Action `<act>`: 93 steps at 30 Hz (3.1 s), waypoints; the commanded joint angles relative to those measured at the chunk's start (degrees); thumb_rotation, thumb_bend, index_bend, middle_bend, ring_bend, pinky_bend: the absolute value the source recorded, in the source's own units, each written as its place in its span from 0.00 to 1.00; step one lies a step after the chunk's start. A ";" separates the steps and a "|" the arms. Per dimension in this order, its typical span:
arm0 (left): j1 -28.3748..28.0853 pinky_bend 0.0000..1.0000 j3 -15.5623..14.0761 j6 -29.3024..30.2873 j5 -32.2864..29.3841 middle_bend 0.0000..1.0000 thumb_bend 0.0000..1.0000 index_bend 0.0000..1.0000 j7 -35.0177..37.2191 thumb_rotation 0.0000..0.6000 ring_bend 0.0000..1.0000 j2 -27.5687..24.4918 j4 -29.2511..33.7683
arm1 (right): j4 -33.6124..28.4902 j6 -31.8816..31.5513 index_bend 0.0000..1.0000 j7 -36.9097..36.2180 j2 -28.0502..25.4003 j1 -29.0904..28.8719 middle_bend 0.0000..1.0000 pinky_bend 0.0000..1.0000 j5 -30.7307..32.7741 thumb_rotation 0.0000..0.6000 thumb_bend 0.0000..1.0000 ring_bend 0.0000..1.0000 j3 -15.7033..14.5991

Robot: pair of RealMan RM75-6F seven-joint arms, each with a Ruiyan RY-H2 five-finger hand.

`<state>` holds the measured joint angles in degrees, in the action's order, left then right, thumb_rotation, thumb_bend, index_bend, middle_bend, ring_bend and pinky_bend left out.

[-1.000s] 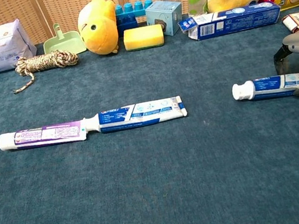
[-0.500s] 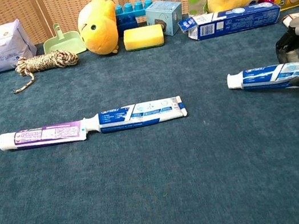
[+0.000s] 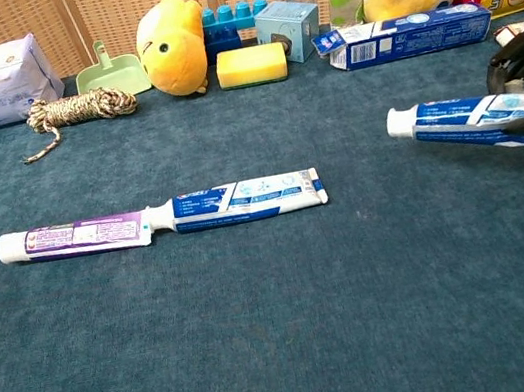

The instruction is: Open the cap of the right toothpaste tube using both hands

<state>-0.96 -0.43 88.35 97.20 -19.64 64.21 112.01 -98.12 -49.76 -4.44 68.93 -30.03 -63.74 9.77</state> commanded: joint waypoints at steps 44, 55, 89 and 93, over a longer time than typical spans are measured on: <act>-41.36 0.22 12.92 -48.32 -48.89 0.11 0.31 0.24 6.59 1.00 0.13 1.25 8.69 | -6.88 -0.10 0.92 -19.58 8.49 -1.96 0.83 0.82 -18.58 1.00 0.39 0.73 -3.28; -46.87 0.22 11.01 -49.78 -53.64 0.10 0.31 0.24 7.48 1.00 0.13 3.36 8.33 | -6.79 1.09 0.92 -17.20 11.06 -4.39 0.83 0.82 -15.60 1.00 0.39 0.73 -1.91; -51.07 0.24 7.75 -41.36 -55.27 0.15 0.32 0.36 9.40 1.00 0.16 8.25 6.99 | -7.96 -0.43 0.92 -21.62 8.78 -4.47 0.83 0.82 -16.33 1.00 0.39 0.73 -3.23; -51.35 0.25 7.59 -40.91 -55.13 0.16 0.32 0.37 9.30 1.00 0.16 8.39 7.08 | -7.96 -0.51 0.92 -21.96 8.59 -4.53 0.83 0.82 -16.43 1.00 0.39 0.73 -3.35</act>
<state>-52.28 7.18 47.37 42.03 -10.30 72.57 119.09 -106.10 -50.28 -26.38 77.54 -34.55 -80.17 6.44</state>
